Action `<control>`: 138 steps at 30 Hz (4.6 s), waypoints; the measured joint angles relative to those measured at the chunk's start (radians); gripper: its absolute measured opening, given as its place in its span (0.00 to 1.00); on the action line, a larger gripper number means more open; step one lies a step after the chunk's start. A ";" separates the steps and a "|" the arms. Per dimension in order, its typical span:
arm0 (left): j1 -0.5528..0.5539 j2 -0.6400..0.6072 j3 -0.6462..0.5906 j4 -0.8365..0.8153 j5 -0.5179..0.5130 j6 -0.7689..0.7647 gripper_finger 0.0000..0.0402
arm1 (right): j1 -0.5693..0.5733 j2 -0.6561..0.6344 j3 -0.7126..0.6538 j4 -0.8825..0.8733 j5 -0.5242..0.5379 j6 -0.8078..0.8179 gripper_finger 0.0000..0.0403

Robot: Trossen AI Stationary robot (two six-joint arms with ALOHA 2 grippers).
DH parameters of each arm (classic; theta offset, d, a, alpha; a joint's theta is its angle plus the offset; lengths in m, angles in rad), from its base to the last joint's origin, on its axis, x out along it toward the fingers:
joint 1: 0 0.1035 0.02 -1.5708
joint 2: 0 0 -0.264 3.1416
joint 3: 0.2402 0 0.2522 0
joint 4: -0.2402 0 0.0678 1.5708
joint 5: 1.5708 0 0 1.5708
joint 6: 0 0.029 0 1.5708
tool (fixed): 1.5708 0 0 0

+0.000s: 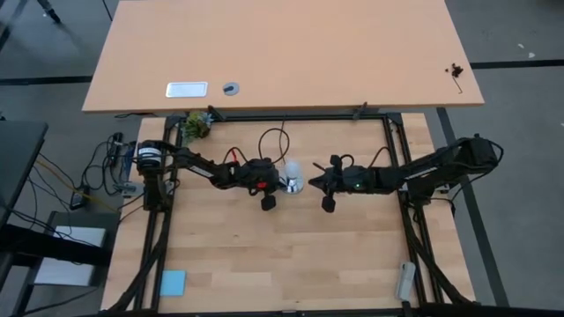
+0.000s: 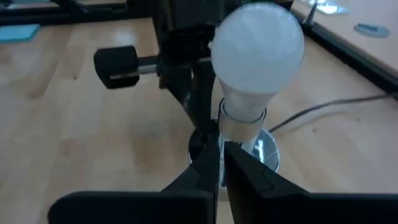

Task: Screw lightbulb
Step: Insert the white lightbulb into the silver lamp, then remove the white lightbulb from the silver lamp

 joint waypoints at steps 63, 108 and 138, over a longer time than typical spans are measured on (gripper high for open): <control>-0.059 -0.163 0.001 -0.056 0.080 0.034 0.01 | 0.033 0.066 0.000 0.038 -0.058 0.064 0.02; -0.055 -0.312 -0.272 0.247 -0.018 -0.003 0.01 | 0.054 -0.131 0.000 -0.152 -0.065 0.057 0.02; -0.006 -0.034 -0.169 0.311 -0.137 -0.050 0.01 | -0.070 -0.129 0.430 -0.645 -0.064 0.065 0.18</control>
